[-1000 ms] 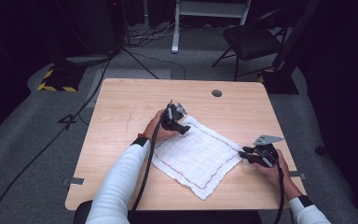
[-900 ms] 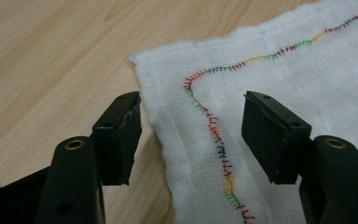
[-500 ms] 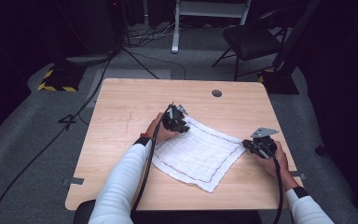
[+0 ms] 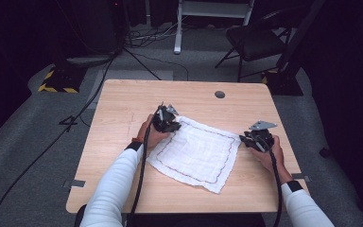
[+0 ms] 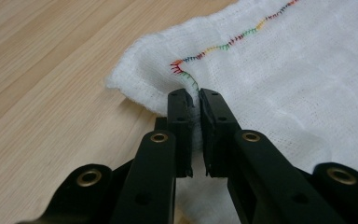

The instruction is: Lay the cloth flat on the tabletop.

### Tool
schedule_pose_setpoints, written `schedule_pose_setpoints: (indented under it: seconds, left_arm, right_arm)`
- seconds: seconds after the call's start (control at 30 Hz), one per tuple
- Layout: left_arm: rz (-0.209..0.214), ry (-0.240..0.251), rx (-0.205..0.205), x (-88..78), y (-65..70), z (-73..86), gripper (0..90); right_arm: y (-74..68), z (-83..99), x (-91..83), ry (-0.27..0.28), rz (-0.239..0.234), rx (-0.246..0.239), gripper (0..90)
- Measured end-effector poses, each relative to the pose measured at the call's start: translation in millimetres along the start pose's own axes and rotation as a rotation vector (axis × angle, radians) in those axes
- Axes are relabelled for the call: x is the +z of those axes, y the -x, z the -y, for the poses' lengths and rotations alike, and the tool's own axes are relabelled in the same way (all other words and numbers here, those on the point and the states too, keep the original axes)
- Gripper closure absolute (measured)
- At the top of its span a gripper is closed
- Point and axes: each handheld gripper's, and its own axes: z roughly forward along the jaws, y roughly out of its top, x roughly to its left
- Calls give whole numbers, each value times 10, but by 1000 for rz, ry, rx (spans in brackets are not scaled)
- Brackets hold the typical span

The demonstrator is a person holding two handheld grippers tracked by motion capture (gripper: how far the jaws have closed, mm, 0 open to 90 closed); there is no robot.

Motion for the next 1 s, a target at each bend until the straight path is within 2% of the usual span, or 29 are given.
schedule_pose_setpoints:
  seconds: [0.03, 0.07, 0.1, 0.17, 0.3, 0.4, 0.43, 0.5, 0.6, 0.67, 0.73, 0.77, 0.8, 0.87, 0.93, 0.97, 1.0]
  left_arm:
    - [0, 0, 0, 0, 0, 0, 834]
    - [-8, -1, -1, -27, -12, 28, 834]
    - [-17, 7, -11, -64, -29, 72, 834]
    - [-23, 11, -12, -83, -39, 93, 834]
    - [-19, 7, -24, -138, -59, 190, 836]
    - [-23, 10, -21, -173, -49, 214, 838]
    - [-25, 20, -19, -218, -47, 231, 841]
    - [-26, 28, -12, -263, -44, 260, 843]
    - [-37, 27, -18, -268, -51, 298, 844]
    - [-38, 17, -26, -254, -60, 316, 844]
    - [-44, 23, -31, -235, -72, 321, 844]
    - [-44, 18, -30, -232, -77, 316, 844]
    - [-44, 18, -30, -232, -77, 316, 845]
    - [-48, 30, -28, -238, -93, 294, 844]
    - [-44, 66, -27, -284, -102, 258, 844]
    - [-44, 66, -27, -284, -102, 258, 844]
    - [-53, 97, -26, -338, -120, 212, 844]
  right_arm:
    - [0, 0, 0, 0, 0, 0, 621]
    - [-27, -42, 19, 23, -25, 20, 566]
    - [-46, -56, 31, 25, -33, 20, 543]
    - [-104, -108, 99, 6, -64, 33, 487]
    - [-182, -189, 210, -4, -95, 51, 449]
    - [-216, -231, 273, -9, -79, 48, 460]
    - [-230, -259, 338, -43, -65, 48, 456]
    - [-219, -265, 373, -51, -61, 57, 451]
    - [-186, -278, 422, -53, -64, 95, 423]
    - [-169, -290, 450, -51, -81, 116, 465]
    - [-192, -305, 461, -37, -107, 101, 624]
    - [-214, -317, 461, -36, -132, 79, 711]
    - [-230, -330, 462, -36, -146, 53, 755]
    - [-251, -349, 463, -34, -147, 16, 835]
    - [-246, -366, 453, -18, -123, 0, 861]
    - [-246, -366, 453, -18, -123, 0, 861]
    - [-219, -416, 396, 11, -75, -18, 866]
